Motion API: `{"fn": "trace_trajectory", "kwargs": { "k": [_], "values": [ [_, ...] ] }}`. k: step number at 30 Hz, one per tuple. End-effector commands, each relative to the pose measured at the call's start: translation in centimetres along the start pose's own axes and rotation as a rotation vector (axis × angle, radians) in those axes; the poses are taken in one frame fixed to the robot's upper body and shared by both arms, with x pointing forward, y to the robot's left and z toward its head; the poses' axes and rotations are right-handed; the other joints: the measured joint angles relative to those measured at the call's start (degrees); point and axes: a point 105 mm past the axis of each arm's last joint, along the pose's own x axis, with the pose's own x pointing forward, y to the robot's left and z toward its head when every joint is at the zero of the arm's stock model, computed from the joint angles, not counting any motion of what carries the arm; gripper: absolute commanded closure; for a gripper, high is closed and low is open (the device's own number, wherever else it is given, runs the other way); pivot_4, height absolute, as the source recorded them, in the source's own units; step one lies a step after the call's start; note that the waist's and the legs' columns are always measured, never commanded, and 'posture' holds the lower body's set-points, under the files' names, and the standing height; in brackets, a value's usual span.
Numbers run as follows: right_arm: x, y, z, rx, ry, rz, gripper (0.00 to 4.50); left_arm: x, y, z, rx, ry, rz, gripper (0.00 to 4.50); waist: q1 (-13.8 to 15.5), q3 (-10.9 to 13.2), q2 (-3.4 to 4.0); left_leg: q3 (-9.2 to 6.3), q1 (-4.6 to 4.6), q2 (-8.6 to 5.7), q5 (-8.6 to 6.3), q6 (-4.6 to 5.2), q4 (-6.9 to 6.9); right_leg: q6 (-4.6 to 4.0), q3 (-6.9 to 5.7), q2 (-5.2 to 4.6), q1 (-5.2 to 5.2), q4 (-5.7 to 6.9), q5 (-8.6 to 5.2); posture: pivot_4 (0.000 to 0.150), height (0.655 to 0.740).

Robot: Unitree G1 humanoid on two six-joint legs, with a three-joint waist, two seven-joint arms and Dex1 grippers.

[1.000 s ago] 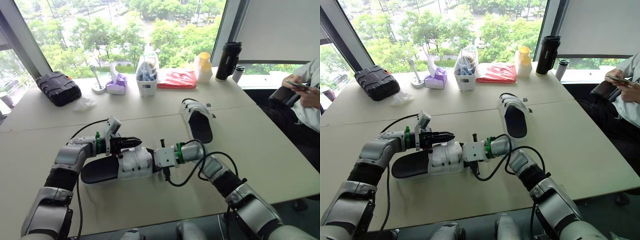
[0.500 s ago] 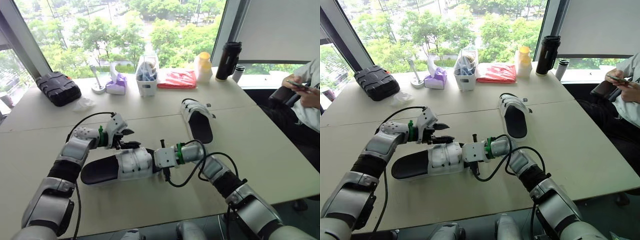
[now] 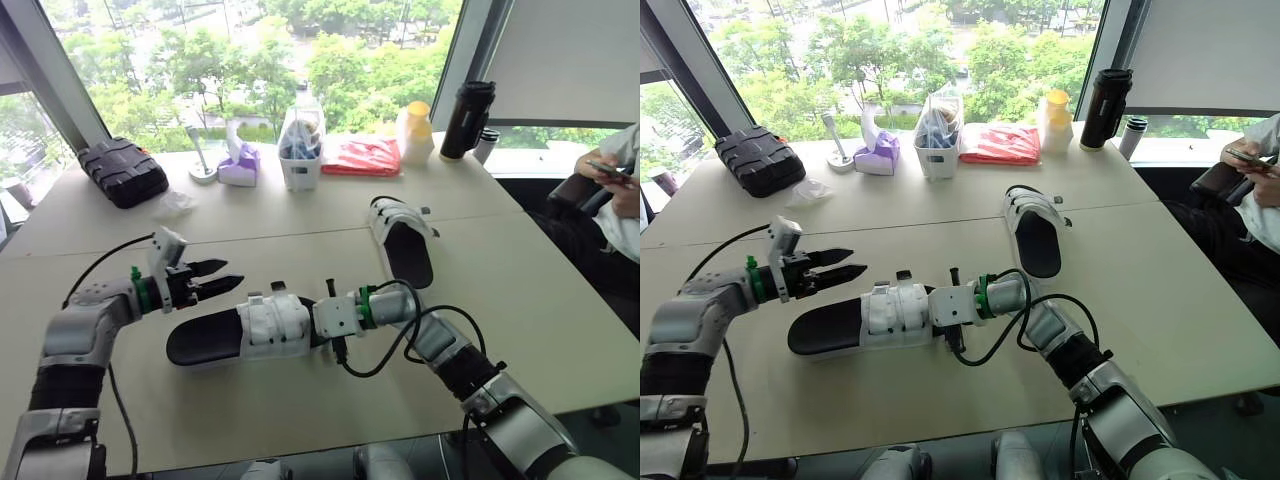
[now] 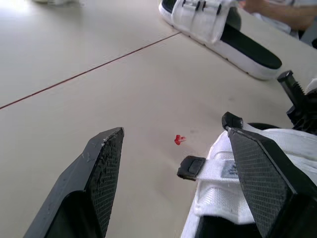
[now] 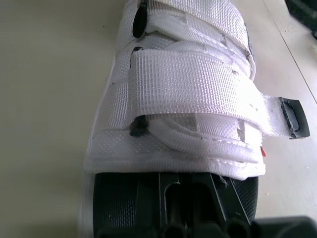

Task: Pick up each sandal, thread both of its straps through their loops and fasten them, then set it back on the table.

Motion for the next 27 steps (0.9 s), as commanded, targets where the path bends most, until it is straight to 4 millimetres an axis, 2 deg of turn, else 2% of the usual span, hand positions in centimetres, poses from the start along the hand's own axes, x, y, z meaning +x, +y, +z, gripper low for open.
{"fn": "trace_trajectory", "kwargs": {
  "k": [1, 6, 11, 12, 15, 17, 21, 24, 27],
  "values": [
    [-1.5, 0.9, -0.1, -0.074, 0.032, 0.041, 4.50, -2.3, -2.9, 1.0, -0.059, -0.029, -0.075, 1.02, -0.1, 0.1, -0.03, 0.03, -0.11, -0.03, 0.00, 0.00, 0.01, 0.01, 0.01, -0.05, -0.04, -0.11, 0.00, 0.150, 0.7400],
    [-3.1, 0.7, -0.3, -0.136, 0.066, 0.040, 4.50, -4.2, -6.6, -0.4, -0.168, 0.044, -0.180, 1.02, 0.0, 0.1, -0.13, -0.01, -0.63, -0.07, -0.06, 0.06, 0.10, 0.03, -0.02, -0.12, -0.44, -0.18, 0.00, 0.150, 0.7400],
    [-4.7, -0.6, 0.2, -0.219, 0.091, 0.017, 4.50, -4.2, -7.9, -1.6, -0.357, 0.066, -0.237, 1.02, 0.8, 0.2, -0.11, 0.07, -0.59, -0.04, -0.05, 0.06, 0.12, -0.03, -0.11, -0.07, -0.39, -0.15, -0.03, 0.150, 0.7400],
    [-5.0, -0.7, 0.2, -0.235, 0.102, 0.017, 4.50, -4.1, -8.3, -1.7, -0.389, 0.068, -0.262, 0.76, 0.9, 0.2, -0.11, 0.10, -0.59, -0.04, -0.05, 0.06, 0.13, -0.04, -0.16, -0.07, -0.36, -0.15, -0.03, 0.150, 0.7400],
    [-5.7, -0.8, 0.2, -0.263, 0.126, 0.027, 4.50, -3.5, -8.4, -1.8, -0.426, 0.063, -0.274, 0.04, 1.0, 0.3, -0.13, 0.09, -0.61, -0.04, -0.05, 0.06, 0.17, -0.04, -0.18, -0.07, -0.35, -0.14, -0.03, 0.150, 0.7400],
    [-6.6, -1.0, 0.1, -0.293, 0.155, 0.027, 4.50, -3.0, -8.1, -2.3, -0.448, 0.071, -0.265, 0.04, 0.9, 0.3, -0.13, 0.10, -0.61, -0.05, -0.05, 0.06, 0.17, -0.02, -0.18, -0.07, -0.35, -0.14, -0.01, 0.150, 0.7400],
    [-10.1, -2.5, 0.6, -0.320, 0.236, -0.020, 4.50, -1.5, -7.2, -3.1, -0.536, 0.080, -0.267, 0.04, 1.1, 0.4, -0.03, 0.12, -0.64, -0.07, -0.04, 0.04, 0.16, -0.01, -0.17, -0.08, -0.38, -0.16, 0.00, 0.150, 0.7400],
    [-11.8, -3.3, 1.2, -0.299, 0.259, -0.061, 4.50, -0.8, -6.9, -3.6, -0.586, 0.092, -0.282, 0.04, 0.9, 0.5, -0.09, 0.12, -0.64, -0.15, -0.04, 0.04, 0.15, -0.01, -0.18, -0.07, -0.38, -0.17, -0.01, 0.150, 0.7400],
    [-13.4, -4.2, 1.9, -0.288, 0.283, -0.113, 4.50, 0.3, -7.7, -4.4, -0.621, 0.137, -0.336, 0.04, 0.8, 0.5, -0.07, 0.15, -0.63, -0.12, -0.04, 0.04, 0.14, -0.01, -0.17, -0.04, -0.39, -0.17, 0.00, 0.150, 0.7400]
  ]
}}
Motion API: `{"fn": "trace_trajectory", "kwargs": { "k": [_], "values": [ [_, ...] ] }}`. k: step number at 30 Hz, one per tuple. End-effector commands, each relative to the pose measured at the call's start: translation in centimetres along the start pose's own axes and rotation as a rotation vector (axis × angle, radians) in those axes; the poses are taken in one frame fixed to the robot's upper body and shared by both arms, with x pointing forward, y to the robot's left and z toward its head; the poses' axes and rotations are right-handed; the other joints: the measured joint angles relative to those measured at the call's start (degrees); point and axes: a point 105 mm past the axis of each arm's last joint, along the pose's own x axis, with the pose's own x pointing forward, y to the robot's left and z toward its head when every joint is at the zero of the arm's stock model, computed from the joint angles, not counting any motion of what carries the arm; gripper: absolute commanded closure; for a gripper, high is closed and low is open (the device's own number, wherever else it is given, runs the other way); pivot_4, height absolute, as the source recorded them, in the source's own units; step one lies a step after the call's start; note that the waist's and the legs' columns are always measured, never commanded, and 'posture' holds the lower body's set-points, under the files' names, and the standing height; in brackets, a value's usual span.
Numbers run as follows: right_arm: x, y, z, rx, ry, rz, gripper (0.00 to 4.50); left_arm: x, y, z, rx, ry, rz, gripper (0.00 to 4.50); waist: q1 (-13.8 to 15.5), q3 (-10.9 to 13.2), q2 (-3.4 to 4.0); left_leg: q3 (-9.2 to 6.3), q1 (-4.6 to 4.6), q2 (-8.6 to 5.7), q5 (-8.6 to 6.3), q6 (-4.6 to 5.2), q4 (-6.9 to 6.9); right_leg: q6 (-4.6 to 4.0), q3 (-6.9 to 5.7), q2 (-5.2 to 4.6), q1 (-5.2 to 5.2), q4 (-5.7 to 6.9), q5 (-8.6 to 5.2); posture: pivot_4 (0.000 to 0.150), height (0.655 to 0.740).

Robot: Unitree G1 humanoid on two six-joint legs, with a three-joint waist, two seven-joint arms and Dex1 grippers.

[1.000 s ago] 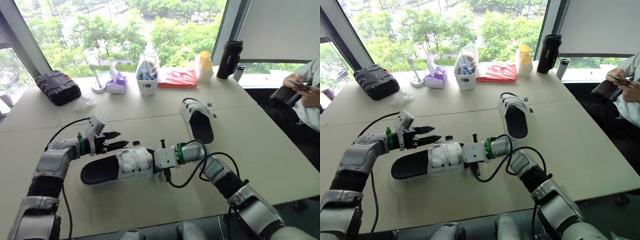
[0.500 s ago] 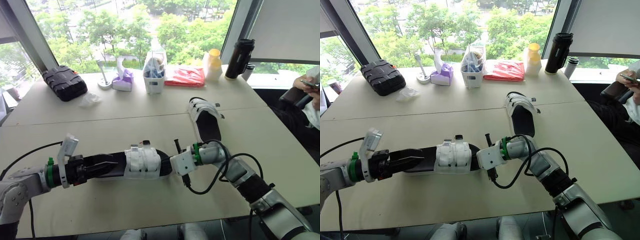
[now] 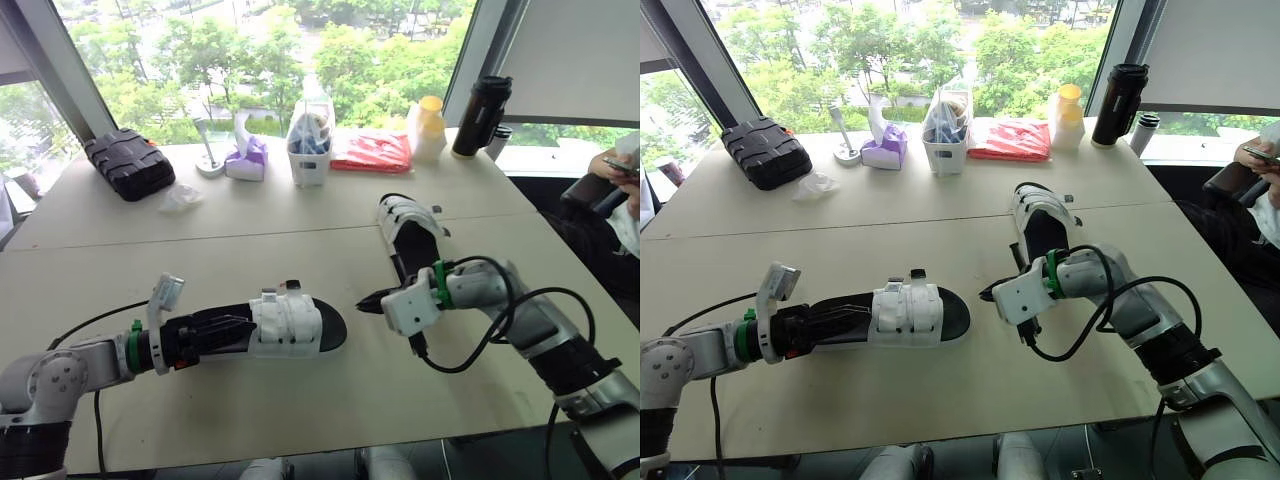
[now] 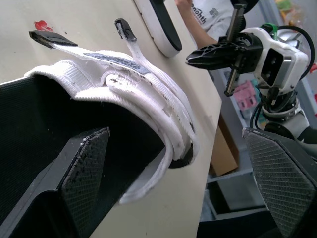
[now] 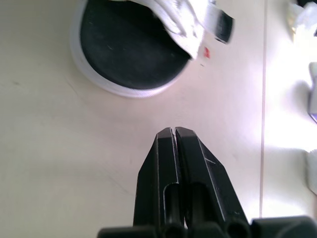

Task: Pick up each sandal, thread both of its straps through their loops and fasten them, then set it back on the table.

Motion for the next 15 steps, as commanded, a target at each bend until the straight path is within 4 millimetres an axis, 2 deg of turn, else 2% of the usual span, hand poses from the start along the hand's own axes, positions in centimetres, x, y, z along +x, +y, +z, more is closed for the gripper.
{"fn": "trace_trajectory", "kwargs": {
  "k": [1, 8, 11, 15],
  "values": [
    [-2.1, -2.1, 1.0, -0.012, 0.004, -0.081, 4.50, 1.4, -0.1, -0.8, -0.026, 0.061, -0.049, 0.04, 0.1, 0.0, 0.03, 0.00, 0.00, 0.01, 0.00, 0.00, 0.00, 0.00, 0.00, 0.00, 0.00, 0.01, 0.00, 0.150, 0.7400],
    [-3.1, -3.2, 1.0, 0.017, 0.038, -0.141, 4.50, 4.9, 0.2, -0.4, -0.083, 0.073, -0.130, 0.04, 0.5, 0.1, 0.00, -0.01, -0.03, -0.03, 0.01, -0.01, 0.09, 0.00, 0.01, -0.05, 0.03, 0.01, 0.00, 0.150, 0.7400],
    [-3.3, -3.2, 0.9, 0.030, 0.050, -0.154, 4.50, 6.6, 0.4, 0.2, -0.091, 0.043, -0.146, 0.79, 0.5, 0.1, -0.04, -0.01, -0.05, -0.09, 0.01, -0.02, 0.13, 0.01, 0.01, -0.11, 0.04, 0.01, 0.01, 0.150, 0.7400],
    [-3.3, -3.1, 1.1, 0.046, 0.052, -0.163, 4.50, 7.6, 0.1, 0.5, -0.105, 0.033, -0.168, 2.86, 0.1, 0.1, -0.10, 0.00, -0.06, -0.11, 0.06, -0.11, 0.16, 0.05, 0.04, -0.11, -0.01, 0.02, 0.03, 0.150, 0.7400]
  ]
}}
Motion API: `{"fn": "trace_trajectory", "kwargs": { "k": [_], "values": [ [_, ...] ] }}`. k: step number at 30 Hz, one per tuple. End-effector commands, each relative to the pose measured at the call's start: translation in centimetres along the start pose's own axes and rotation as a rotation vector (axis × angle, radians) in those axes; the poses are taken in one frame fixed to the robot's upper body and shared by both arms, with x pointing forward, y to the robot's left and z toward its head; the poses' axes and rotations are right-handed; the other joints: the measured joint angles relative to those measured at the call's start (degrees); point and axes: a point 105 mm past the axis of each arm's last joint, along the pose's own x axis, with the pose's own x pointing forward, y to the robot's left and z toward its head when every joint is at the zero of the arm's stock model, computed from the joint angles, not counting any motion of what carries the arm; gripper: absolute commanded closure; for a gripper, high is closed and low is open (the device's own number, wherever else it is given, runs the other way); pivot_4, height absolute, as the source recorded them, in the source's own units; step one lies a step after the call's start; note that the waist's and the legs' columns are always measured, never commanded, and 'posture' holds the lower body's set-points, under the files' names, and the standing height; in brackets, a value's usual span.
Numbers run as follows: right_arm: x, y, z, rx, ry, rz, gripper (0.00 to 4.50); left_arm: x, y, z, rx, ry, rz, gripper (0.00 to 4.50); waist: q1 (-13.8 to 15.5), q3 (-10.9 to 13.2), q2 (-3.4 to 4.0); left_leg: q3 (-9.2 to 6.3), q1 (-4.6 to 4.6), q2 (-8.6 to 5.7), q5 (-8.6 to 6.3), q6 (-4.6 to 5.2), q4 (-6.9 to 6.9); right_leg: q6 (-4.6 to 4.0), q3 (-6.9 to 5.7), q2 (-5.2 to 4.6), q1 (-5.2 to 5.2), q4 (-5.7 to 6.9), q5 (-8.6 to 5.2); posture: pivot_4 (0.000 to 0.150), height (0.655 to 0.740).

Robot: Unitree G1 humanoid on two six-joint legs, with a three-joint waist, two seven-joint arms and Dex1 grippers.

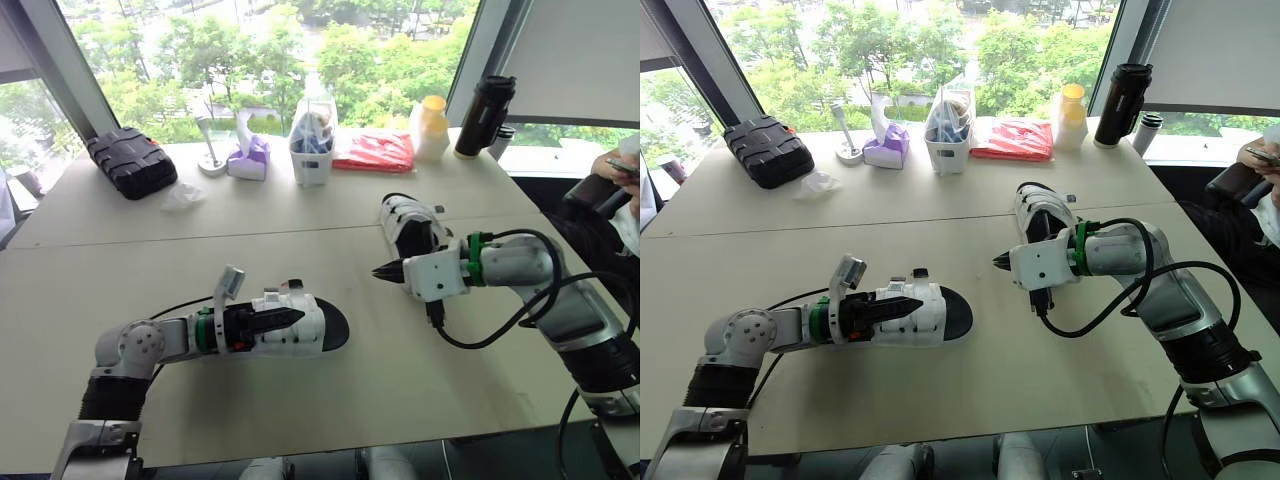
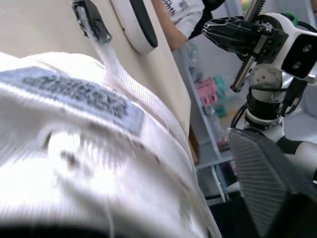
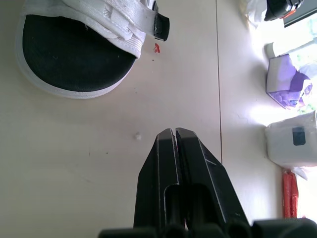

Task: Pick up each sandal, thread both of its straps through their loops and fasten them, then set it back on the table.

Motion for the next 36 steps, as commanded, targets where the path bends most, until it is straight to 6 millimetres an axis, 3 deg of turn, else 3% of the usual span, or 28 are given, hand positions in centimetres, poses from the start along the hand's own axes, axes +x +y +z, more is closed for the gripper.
{"fn": "trace_trajectory", "kwargs": {
  "k": [1, 3, 4, 7, 12, 15, 18, 21, 25, 36],
  "values": [
    [-1.0, -1.0, 0.7, -0.020, -0.002, -0.059, 4.50, 0.6, -0.5, 0.7, 0.018, -0.012, -0.019, 3.28, 0.0, 0.0, 0.01, 0.00, 0.00, 0.01, 0.00, 0.00, -0.03, 0.00, 0.01, 0.00, -0.03, 0.01, 0.00, 0.150, 0.7400],
    [-1.1, -1.0, 0.7, -0.020, 0.004, -0.060, 4.50, 0.8, -0.5, 0.7, 0.013, -0.021, -0.023, 4.24, 0.2, 0.0, 0.04, 0.00, 0.00, 0.01, 0.00, 0.00, -0.03, 0.00, 0.00, 0.02, -0.02, 0.03, 0.00, 0.150, 0.7400],
    [-1.1, -0.9, 0.6, -0.020, 0.006, -0.061, 4.50, 0.9, -0.5, 0.8, 0.010, -0.028, -0.026, 4.47, 0.3, 0.0, 0.08, 0.01, 0.02, 0.01, -0.01, 0.03, -0.02, 0.00, 0.00, 0.01, 0.00, 0.04, 0.00, 0.150, 0.7400],
    [-1.0, -0.8, 0.5, -0.014, 0.009, -0.062, 4.50, 1.4, -1.2, 2.8, 0.022, -0.146, -0.047, 4.47, 0.4, 0.0, 0.07, -0.03, 0.02, 0.02, -0.01, 0.03, 0.11, 0.04, -0.01, 0.00, 0.08, 0.06, 0.02, 0.150, 0.7400],
    [-0.6, -1.0, 0.8, -0.005, -0.004, -0.073, 4.50, 1.7, -2.5, 10.5, 0.104, -0.538, 0.022, 4.47, 1.5, 0.2, -0.19, -0.12, -0.20, 0.05, -0.02, 0.03, 0.65, 0.29, -0.06, 0.00, 0.18, 0.05, 0.27, 0.150, 0.7400],
    [-0.4, -1.1, 0.8, -0.003, -0.008, -0.075, 4.50, 1.6, -2.5, 14.2, 0.151, -0.746, 0.118, 4.47, 1.6, 0.2, -0.28, -0.06, -0.25, 0.04, 0.05, -0.09, 0.77, 0.43, -0.02, -0.02, 0.19, -0.05, 0.38, 0.150, 0.7400],
    [-0.1, -1.1, 0.9, -0.001, -0.019, -0.076, 4.50, 2.2, -2.1, 16.6, 0.112, -0.868, 0.167, 4.47, 1.5, 0.2, -0.29, 0.05, -0.25, -0.05, 0.13, -0.26, 0.74, 0.44, 0.03, -0.02, 0.19, -0.13, 0.39, 0.150, 0.7400],
    [0.1, -1.2, 1.0, -0.002, -0.026, -0.077, 4.50, 2.6, -1.5, 17.9, 0.087, -0.937, 0.204, 4.47, 1.5, 0.3, -0.32, 0.07, -0.27, -0.08, 0.11, -0.25, 0.69, 0.44, 0.03, -0.02, 0.17, -0.17, 0.39, 0.150, 0.7400],
    [0.4, -1.3, 1.0, -0.002, -0.030, -0.078, 4.50, 2.1, 1.2, 19.8, 0.019, -1.086, 0.376, 4.47, 1.5, 0.3, -0.42, 0.07, -0.32, -0.11, 0.10, -0.24, 0.72, 0.45, 0.02, 0.00, 0.14, -0.17, 0.39, 0.150, 0.7400],
    [0.8, -0.8, 1.2, 0.002, -0.039, -0.065, 4.50, 3.3, 3.4, 19.4, -0.092, -1.148, 0.407, 4.47, 1.5, 0.4, -0.48, 0.09, -1.05, -0.14, 0.07, -0.18, 0.93, 0.51, 0.03, -0.01, -0.56, -0.07, 0.59, 0.150, 0.7400]
  ]
}}
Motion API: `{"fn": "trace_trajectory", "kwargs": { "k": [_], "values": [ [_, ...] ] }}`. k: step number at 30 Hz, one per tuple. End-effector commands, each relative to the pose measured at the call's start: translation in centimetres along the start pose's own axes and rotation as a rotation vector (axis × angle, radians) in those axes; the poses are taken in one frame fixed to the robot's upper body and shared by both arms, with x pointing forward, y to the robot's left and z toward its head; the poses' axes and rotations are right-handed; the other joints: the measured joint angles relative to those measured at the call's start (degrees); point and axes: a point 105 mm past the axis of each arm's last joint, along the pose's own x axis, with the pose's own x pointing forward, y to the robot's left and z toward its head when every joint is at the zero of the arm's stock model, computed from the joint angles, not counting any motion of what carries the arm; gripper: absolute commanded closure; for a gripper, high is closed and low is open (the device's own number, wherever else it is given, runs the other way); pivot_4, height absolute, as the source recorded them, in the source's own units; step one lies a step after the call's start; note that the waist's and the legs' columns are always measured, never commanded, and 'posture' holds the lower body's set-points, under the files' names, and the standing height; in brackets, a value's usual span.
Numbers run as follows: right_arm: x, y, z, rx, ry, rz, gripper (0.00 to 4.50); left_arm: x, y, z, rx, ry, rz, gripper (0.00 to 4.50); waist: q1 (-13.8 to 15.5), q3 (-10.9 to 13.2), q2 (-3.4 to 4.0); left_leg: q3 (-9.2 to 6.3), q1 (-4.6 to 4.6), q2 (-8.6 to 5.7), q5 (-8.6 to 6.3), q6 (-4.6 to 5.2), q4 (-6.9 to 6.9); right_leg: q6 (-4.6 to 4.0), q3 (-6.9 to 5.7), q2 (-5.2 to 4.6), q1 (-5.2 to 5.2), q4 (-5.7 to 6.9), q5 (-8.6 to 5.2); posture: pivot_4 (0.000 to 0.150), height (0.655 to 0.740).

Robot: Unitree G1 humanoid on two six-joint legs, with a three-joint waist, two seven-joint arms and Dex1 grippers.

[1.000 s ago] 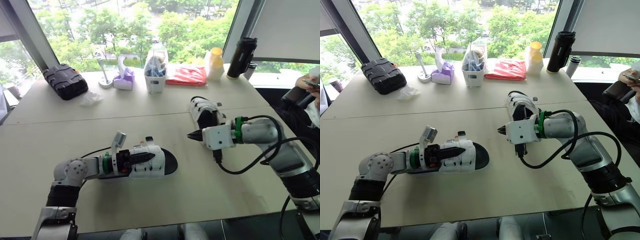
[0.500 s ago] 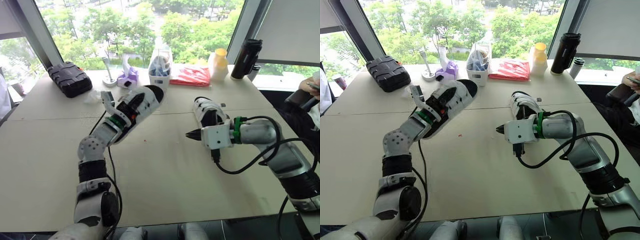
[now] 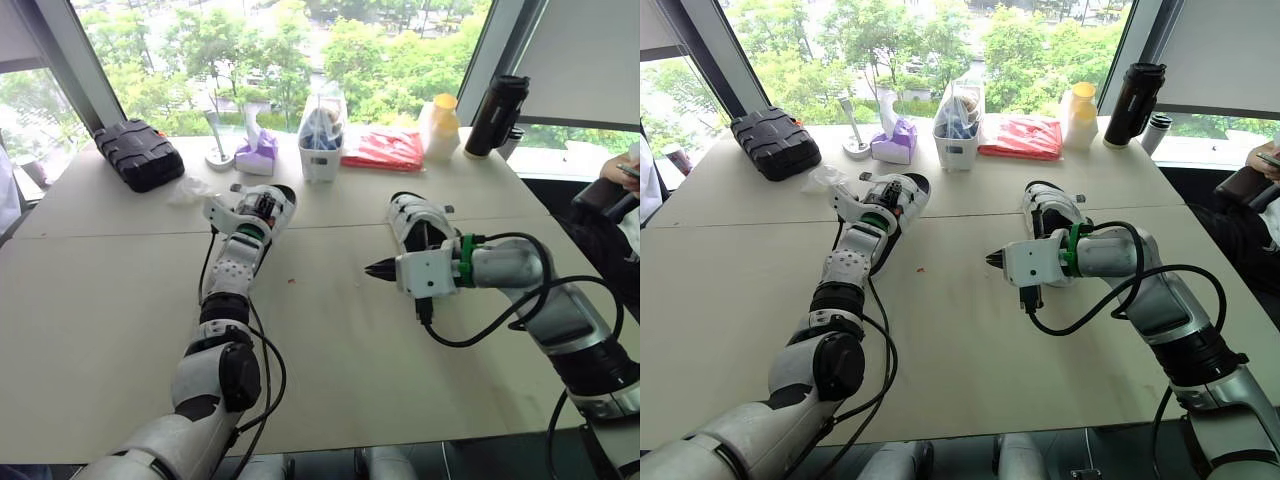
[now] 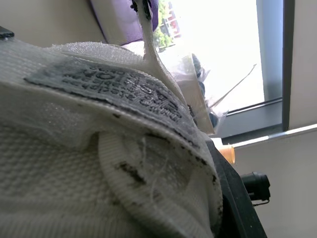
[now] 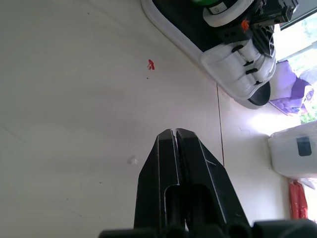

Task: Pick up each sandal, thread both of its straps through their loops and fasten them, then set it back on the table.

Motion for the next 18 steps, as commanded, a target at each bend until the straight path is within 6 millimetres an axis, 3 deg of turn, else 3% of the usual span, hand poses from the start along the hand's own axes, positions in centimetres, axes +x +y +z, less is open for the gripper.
{"fn": "trace_trajectory", "kwargs": {
  "k": [1, 10, 11, 13, 18],
  "values": [
    [-0.1, -0.7, 0.8, -0.036, -0.018, -0.029, 4.50, 0.7, -2.2, 0.9, -0.015, -0.058, -0.063, 4.47, 0.0, 0.0, 0.00, 0.00, 0.01, 0.00, 0.00, 0.00, 0.00, -0.01, 0.00, 0.00, 0.00, 0.00, 0.02, 0.150, 0.7400],
    [0.0, -0.8, 0.9, -0.040, -0.025, -0.032, 4.50, 0.7, -1.1, 0.0, -0.104, -0.071, 0.002, 4.47, 0.1, 0.0, 0.00, 0.03, 0.01, -0.03, 0.00, 0.00, 0.04, 0.00, 0.00, 0.00, 0.03, -0.01, 0.08, 0.150, 0.7400],
    [0.0, -0.8, 0.9, -0.040, -0.025, -0.032, 4.50, 0.7, -0.9, -0.1, -0.122, -0.071, 0.013, 3.60, 0.1, 0.0, 0.00, 0.03, 0.01, -0.03, 0.00, 0.00, 0.04, 0.00, 0.00, 0.00, 0.03, -0.01, 0.08, 0.150, 0.7400],
    [0.0, -0.9, 0.9, -0.040, -0.026, -0.033, 4.50, 0.7, -0.6, -0.1, -0.140, -0.074, 0.028, 2.86, 0.0, 0.0, 0.00, 0.03, 0.01, -0.03, 0.00, 0.00, 0.05, 0.00, 0.00, 0.00, 0.04, -0.01, 0.08, 0.150, 0.7400],
    [0.1, -1.0, 0.9, -0.042, -0.027, -0.031, 4.50, 0.5, -0.9, 0.5, -0.133, -0.047, 0.027, 0.30, -0.1, 0.0, 0.00, 0.05, 0.04, -0.03, 0.01, 0.00, 0.05, 0.00, 0.00, 0.01, 0.03, 0.02, 0.08, 0.150, 0.7400]
  ]
}}
